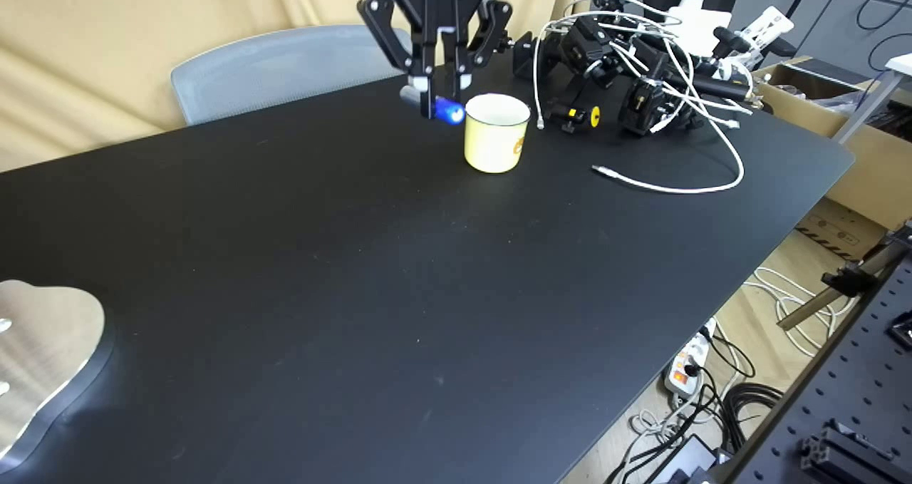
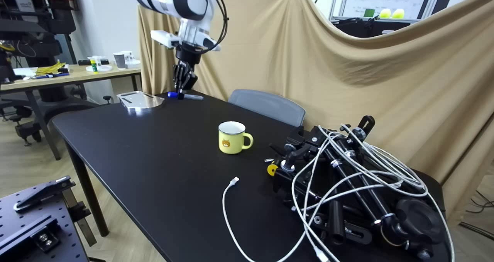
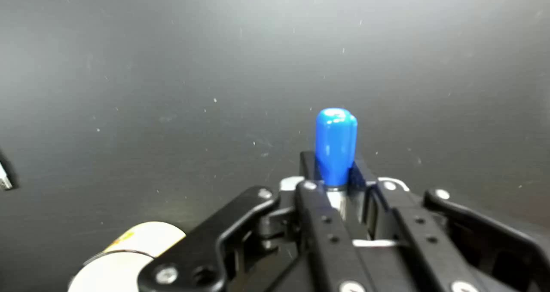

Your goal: Pick up the marker and put it in the cup

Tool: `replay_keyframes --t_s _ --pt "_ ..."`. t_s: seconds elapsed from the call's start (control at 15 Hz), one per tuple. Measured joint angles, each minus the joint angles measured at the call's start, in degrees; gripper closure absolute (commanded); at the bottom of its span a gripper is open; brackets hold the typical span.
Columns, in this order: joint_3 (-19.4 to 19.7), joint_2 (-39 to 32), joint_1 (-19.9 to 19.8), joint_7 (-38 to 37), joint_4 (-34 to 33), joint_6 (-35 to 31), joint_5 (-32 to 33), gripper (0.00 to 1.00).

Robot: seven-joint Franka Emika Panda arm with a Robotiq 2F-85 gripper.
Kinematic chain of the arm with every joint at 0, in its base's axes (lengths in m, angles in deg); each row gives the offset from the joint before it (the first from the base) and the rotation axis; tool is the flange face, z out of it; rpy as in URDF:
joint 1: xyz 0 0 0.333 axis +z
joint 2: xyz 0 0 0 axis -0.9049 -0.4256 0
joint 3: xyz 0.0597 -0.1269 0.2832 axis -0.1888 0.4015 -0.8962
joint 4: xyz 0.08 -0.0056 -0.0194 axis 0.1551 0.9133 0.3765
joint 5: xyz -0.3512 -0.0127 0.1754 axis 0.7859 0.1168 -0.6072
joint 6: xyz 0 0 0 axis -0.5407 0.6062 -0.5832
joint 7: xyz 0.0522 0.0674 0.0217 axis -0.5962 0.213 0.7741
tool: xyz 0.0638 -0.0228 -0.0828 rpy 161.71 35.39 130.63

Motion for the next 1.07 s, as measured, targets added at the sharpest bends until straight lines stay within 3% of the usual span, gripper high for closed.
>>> replay_keyframes --t_s 0.2,0.27,0.47,0.53,0.8,1.07 --pt "0.1 5.2 -4.2 4.4 -0.3 11.8 -5.1 0.95" --pt "0.6 6.3 -5.5 4.9 -0.3 14.3 -5.8 0.79" --pt "1.5 7.4 -8.0 6.1 -0.4 16.6 -6.8 0.79" --pt "1.6 7.3 -8.1 6.2 -0.4 16.6 -6.9 0.95" --pt "1.6 6.7 -8.0 6.4 -0.5 17.4 -7.0 0.95" --pt "2.9 4.7 -9.9 6.8 -2.3 22.7 -8.1 0.95"
